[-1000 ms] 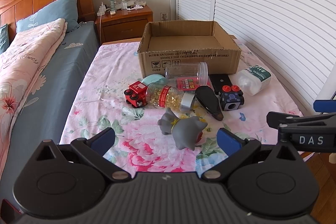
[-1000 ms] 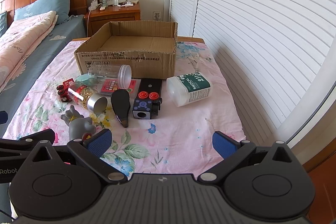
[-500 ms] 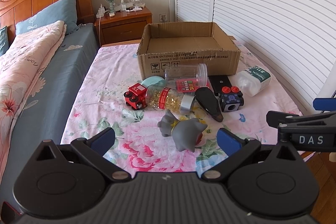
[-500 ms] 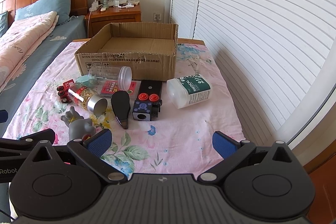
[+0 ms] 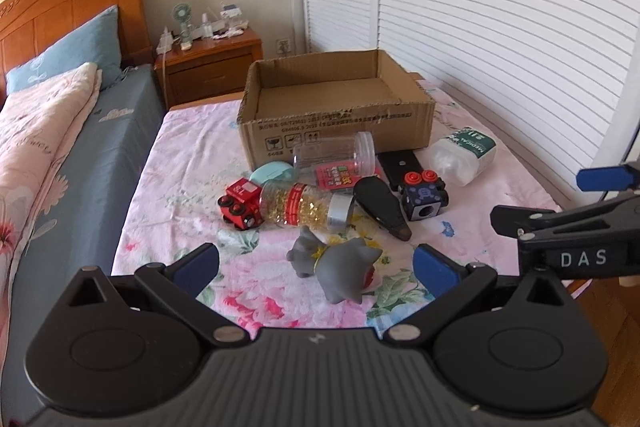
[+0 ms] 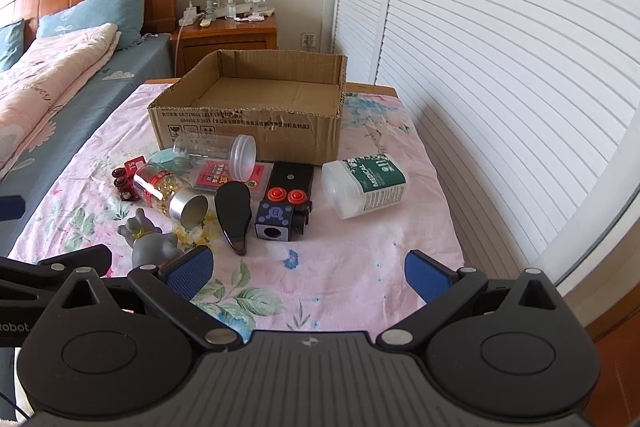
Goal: Organize rigid objects
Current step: 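Move both tools toward the scattered toys on the bed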
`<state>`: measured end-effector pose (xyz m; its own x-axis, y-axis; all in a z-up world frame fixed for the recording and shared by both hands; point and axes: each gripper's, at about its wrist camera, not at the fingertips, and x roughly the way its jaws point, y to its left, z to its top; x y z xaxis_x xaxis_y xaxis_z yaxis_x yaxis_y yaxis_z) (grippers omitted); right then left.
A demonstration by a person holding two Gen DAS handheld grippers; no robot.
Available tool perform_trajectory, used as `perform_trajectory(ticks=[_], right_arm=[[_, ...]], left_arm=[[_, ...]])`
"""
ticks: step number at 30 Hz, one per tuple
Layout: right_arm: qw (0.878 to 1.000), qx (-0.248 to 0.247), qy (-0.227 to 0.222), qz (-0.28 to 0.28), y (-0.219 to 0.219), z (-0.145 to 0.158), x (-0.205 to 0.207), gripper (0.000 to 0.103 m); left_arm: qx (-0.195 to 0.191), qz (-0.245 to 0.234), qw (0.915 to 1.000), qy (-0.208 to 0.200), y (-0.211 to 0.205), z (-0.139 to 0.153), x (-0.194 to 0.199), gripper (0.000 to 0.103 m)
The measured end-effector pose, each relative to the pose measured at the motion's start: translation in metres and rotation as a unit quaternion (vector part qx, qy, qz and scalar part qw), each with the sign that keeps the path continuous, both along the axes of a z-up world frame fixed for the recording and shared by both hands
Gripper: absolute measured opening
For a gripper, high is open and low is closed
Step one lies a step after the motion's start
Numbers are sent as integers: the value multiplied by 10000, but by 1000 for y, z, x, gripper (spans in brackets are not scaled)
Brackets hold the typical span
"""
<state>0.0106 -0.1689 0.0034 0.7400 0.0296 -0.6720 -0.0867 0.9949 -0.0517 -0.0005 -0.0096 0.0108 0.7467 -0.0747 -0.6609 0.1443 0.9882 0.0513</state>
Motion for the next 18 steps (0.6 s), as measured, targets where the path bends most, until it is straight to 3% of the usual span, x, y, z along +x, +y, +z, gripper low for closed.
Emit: perform_trajectory(ticks=[8, 14, 18], right_arm=[[9990, 191, -219, 351, -9, -4, 3, 103], [9994, 144, -86, 315, -14, -16, 14, 103], [9993, 169, 9, 327, -18, -25, 20, 103]], left_arm=[[108, -785, 9969, 24, 6, -20, 5, 102], [92, -945, 9945, 443, 12, -57, 18, 102], [-8, -1080, 9929, 493, 12, -76, 30, 102]])
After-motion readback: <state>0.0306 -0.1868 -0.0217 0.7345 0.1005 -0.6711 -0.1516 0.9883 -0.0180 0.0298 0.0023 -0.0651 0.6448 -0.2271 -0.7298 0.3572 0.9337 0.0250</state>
